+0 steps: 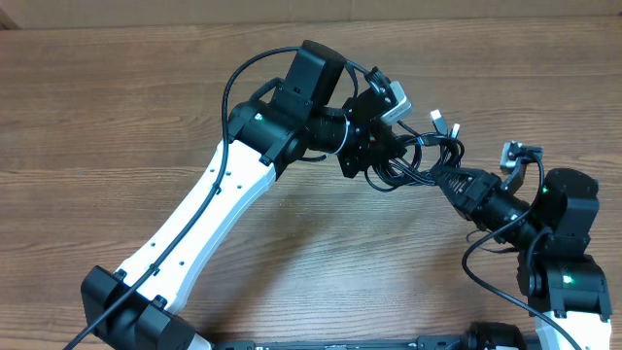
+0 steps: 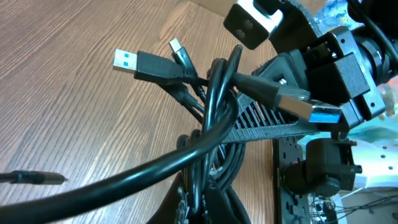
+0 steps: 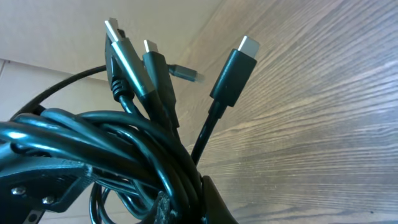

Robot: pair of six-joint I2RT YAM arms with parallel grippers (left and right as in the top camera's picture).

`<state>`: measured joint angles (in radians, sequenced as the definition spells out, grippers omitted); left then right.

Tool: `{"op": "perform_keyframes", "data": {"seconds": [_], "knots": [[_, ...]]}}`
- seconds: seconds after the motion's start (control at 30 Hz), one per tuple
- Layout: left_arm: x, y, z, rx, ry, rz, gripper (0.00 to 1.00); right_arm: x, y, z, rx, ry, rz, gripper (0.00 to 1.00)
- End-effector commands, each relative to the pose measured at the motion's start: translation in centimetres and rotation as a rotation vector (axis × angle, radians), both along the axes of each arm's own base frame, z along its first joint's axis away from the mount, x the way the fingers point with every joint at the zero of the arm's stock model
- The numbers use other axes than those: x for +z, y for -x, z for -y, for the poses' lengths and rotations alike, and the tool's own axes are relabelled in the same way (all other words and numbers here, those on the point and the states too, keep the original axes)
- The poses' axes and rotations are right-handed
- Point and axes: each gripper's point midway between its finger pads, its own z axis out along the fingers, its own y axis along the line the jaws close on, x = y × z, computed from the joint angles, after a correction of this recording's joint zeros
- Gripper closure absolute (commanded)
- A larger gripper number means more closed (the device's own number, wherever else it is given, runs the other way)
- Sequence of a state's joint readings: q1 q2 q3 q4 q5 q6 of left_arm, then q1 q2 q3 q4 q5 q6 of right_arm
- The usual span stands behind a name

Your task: Untangle cables

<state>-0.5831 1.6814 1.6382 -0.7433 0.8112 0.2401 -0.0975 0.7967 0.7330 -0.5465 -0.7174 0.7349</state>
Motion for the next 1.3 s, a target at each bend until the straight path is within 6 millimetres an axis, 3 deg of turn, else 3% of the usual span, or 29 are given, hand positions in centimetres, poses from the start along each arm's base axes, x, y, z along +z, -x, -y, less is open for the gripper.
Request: {"op": "perform_keyframes", "data": {"seconds": [0.0,0.13,0.33,0.4,0.53,0.67,0.77,0.87,1.0,1.13,1.27], "knots": [[2.2,1.4,0.6,-0.077,0.040,0.105,0.96,-0.3,-0.3,0.7,-0.028,0.041,-0.010,0.96],[0.9,2.2,1.0,-0.107,-0.028,0.168,0.96,-0.5,-0.3,0.7,-0.026,0.040,-0.021,0.96],[-1.4,-2.8,-1.5,0.396,-0.192,-0.041,0.96,-1.3,0.3,0.6,-0.050,-0.003,-0.105,0.96],[-1.1,-3.2,-1.3,0.436,-0.177,-0.057,0.96,-1.9,0.7,0.6,-0.072,-0.037,-0.167,0.96],[0.1,-1.7,1.3,0.338,-0.124,0.006,0.96,-2.8,1.4,0.5,-0.094,-0.069,-0.248,0.96],[1.3,3.5,4.8,-0.002,-0.053,0.164,0.96,-3.8,2.1,0.8,-0.122,-0.069,-0.315,0.95],[2.8,7.3,5.8,-0.272,0.070,0.244,0.96,-4.1,2.4,0.7,-0.132,-0.084,-0.347,0.94],[3.3,8.4,5.8,-0.360,0.118,0.290,0.96,-4.1,2.4,0.8,-0.132,-0.084,-0.348,0.94],[3.0,7.9,5.7,-0.332,0.097,0.291,0.96,-4.5,2.2,0.8,-0.132,-0.080,-0.361,0.94],[1.0,2.8,4.5,0.038,-0.077,0.171,0.96,-5.0,2.2,0.9,-0.124,-0.056,-0.367,0.76],[0.8,1.2,3.5,0.144,-0.090,0.106,0.96,-4.8,1.6,1.1,-0.113,-0.022,-0.322,0.38]]}}
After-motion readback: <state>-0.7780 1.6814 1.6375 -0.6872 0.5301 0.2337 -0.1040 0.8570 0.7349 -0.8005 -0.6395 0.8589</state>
